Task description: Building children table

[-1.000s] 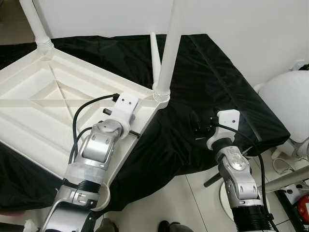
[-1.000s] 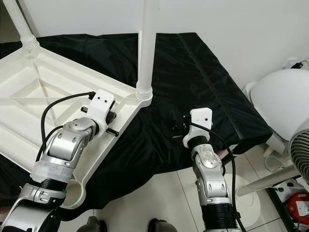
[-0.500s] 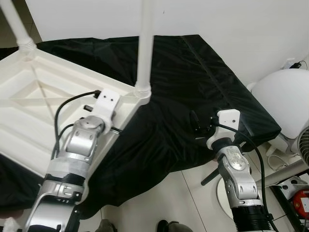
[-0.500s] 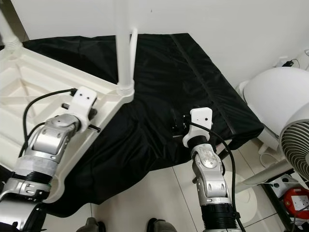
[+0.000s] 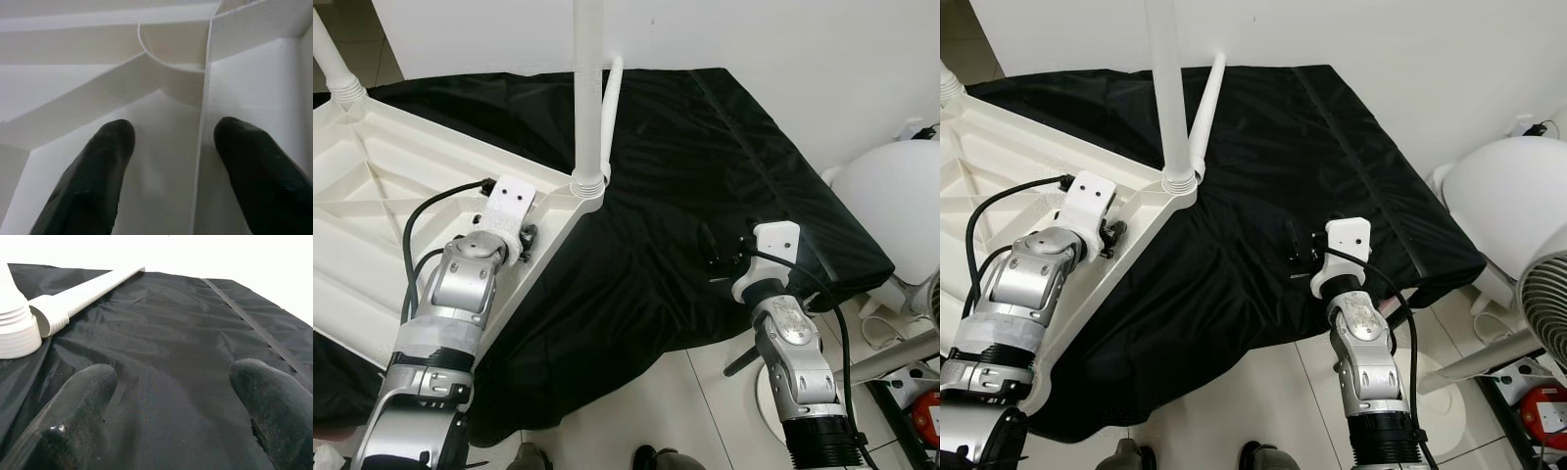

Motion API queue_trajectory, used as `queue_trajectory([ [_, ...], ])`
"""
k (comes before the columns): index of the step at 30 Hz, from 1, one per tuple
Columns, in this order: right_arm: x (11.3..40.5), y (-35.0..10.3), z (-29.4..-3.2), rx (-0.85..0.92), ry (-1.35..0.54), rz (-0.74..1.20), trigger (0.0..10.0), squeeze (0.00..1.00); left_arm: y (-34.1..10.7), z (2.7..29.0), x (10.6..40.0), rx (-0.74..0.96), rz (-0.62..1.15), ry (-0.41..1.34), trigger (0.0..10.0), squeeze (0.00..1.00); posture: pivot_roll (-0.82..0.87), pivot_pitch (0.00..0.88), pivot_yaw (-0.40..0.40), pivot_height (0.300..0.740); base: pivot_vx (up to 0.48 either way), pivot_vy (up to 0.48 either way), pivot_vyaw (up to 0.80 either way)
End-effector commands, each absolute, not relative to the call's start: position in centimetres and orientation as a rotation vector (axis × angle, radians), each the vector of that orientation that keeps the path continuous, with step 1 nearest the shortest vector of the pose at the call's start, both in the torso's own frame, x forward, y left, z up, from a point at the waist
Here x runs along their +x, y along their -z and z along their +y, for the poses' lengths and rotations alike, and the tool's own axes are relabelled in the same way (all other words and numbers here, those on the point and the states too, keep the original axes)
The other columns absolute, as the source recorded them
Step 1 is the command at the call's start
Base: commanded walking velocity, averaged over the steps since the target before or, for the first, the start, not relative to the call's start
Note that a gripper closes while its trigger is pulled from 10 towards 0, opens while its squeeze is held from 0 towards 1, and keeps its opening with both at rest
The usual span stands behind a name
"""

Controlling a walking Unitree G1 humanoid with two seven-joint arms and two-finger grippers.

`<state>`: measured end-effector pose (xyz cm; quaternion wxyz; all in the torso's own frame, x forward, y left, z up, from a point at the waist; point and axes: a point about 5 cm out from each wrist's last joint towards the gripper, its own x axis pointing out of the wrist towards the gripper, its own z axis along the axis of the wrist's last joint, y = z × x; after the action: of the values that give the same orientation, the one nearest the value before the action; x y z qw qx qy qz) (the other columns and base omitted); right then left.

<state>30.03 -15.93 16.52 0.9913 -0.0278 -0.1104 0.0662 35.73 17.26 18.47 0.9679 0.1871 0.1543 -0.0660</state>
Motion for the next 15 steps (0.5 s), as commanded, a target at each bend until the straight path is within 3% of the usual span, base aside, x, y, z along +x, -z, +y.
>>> queue_trajectory([
  [1, 30.0, -16.3, -16.1, -0.063, -0.132, -0.208, 10.0, 0.00, -17.9, 18.8, 35.7, 0.397, 0.323, -0.005, 10.0, 0.00, 0.10, 0.138, -0.046, 0.740, 0.000, 0.000, 0.00],
  [10, 30.0, -16.3, -15.8, -0.065, -0.142, -0.208, 10.0, 0.00, -19.0, 18.4, 35.6, 0.374, 0.253, 0.062, 10.0, 0.00, 0.11, 0.121, -0.047, 0.740, 0.000, 0.000, 0.00],
  [15, 30.0, -16.2, -15.5, -0.063, -0.153, -0.209, 10.0, 0.00, -19.0, 20.3, 35.8, 0.491, 0.251, -0.019, 10.0, 0.00, 0.10, 0.116, -0.046, 0.740, 0.000, 0.000, 0.00],
])
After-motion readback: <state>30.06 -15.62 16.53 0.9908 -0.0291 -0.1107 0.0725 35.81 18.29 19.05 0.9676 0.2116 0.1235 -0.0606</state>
